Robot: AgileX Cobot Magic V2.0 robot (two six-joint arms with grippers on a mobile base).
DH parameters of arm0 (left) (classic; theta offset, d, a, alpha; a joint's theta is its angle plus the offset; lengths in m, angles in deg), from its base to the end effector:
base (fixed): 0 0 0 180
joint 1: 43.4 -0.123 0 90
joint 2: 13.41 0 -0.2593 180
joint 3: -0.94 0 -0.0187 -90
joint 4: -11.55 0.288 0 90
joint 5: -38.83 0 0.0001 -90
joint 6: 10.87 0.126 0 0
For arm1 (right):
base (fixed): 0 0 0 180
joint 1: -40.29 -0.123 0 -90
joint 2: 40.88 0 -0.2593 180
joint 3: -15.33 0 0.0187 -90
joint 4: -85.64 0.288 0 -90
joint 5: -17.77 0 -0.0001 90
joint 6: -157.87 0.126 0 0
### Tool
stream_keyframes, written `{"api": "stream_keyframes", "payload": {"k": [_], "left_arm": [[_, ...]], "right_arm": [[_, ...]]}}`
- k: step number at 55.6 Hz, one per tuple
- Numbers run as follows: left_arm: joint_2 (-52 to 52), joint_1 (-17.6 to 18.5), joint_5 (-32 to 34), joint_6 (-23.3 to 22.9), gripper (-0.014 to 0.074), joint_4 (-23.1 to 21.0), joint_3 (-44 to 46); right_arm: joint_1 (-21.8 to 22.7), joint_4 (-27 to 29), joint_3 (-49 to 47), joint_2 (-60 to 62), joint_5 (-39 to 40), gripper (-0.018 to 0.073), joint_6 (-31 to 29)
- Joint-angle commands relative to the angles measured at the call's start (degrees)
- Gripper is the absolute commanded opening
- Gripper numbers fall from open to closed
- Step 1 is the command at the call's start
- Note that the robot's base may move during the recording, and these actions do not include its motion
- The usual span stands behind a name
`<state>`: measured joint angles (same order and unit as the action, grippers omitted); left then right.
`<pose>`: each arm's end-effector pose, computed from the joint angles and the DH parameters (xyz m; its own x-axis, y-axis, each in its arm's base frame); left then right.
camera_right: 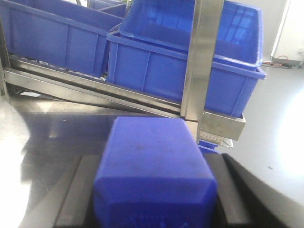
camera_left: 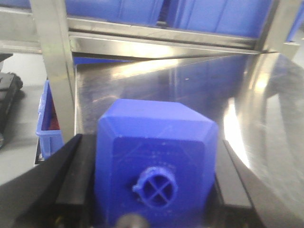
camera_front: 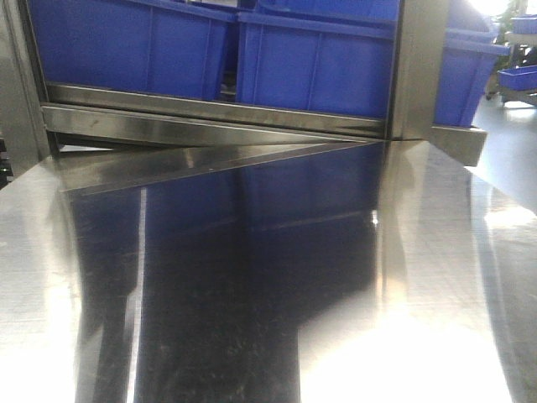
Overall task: Pick and sort blue part to right shelf
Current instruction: 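Lift the second blue bottle with the right gripper off the table, then drive the base away from the table holding both bottles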
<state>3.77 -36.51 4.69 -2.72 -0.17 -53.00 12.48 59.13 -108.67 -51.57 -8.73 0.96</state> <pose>0.1370 -0.0310 0.2786 -0.2582 0.0034 -0.9661 0.2216 0.9735 -0.0558 0.1230 0.0364 0.3006 -0.0066 -0.0222 -0.9997 -0.2812 0.9595 -0.0194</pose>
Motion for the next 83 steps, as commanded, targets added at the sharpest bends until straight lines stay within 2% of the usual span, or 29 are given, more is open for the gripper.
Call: {"api": "stream_keyframes", "payload": {"k": [1,83], "left_arm": [[0.71,-0.15,4.87,-0.45,0.0270,-0.62,1.65],[1.40,-0.15,4.84,-0.45,0.0270,-0.62,1.65]], "right_arm": [[0.06,-1.70,-1.60,-0.67,5.37,0.0123,-0.46],[0.06,-1.70,-1.60,-1.18,4.54,0.0123,-0.46]]}}
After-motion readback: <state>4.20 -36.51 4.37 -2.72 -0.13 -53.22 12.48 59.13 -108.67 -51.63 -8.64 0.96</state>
